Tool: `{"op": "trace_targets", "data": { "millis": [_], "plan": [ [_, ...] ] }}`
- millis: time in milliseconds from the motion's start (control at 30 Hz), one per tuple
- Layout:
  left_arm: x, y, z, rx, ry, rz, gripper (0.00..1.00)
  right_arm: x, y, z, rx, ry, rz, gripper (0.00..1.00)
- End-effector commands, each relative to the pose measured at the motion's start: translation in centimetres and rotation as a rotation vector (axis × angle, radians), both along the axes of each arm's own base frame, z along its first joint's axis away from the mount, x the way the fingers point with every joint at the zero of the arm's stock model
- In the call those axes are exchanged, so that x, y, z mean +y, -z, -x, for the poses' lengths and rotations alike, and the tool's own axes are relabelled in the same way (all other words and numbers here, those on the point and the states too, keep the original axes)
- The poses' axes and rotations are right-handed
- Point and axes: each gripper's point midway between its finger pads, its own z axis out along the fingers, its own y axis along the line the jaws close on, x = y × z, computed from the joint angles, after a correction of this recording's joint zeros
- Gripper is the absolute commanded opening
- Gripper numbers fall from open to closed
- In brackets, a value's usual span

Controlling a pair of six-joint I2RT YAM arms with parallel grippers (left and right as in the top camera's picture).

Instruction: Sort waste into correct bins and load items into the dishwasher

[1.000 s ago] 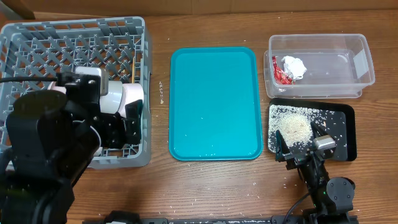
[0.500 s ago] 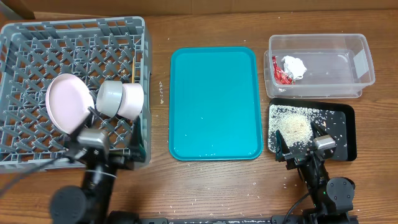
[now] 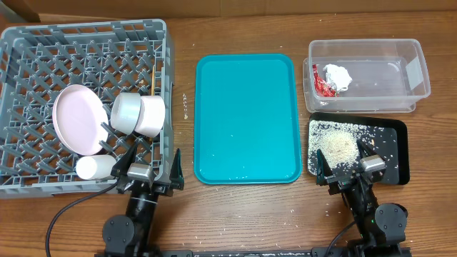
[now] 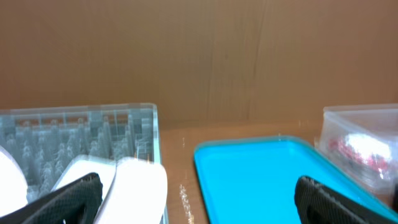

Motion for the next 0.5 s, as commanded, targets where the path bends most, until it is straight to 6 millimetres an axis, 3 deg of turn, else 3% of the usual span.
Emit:
{"op": "trace_targets", "data": {
  "millis": [0,100,200,467],
  "plan": [
    [0.1,1.5,-0.3,-0.003,-0.003,0.002,1.0,-0.2,0.1,0.0,-0.006,0.009,0.003,1.0],
    [0.1,2.9,-0.4,0.052,-0.006,-0.004,1.0,-0.2,0.1,0.0,-0.006,0.009,0.003,1.0],
    [0.1,5.5,-0.4,0.157,-0.007,-0.014,1.0,-0.2,0.1,0.0,-0.006,0.009,0.003,0.99],
    [0.2,5.5,-0.4,0.157,-0.009,-0.015,1.0,-0.2,0.1,0.0,-0.006,0.009,0.003,1.0]
  ]
}}
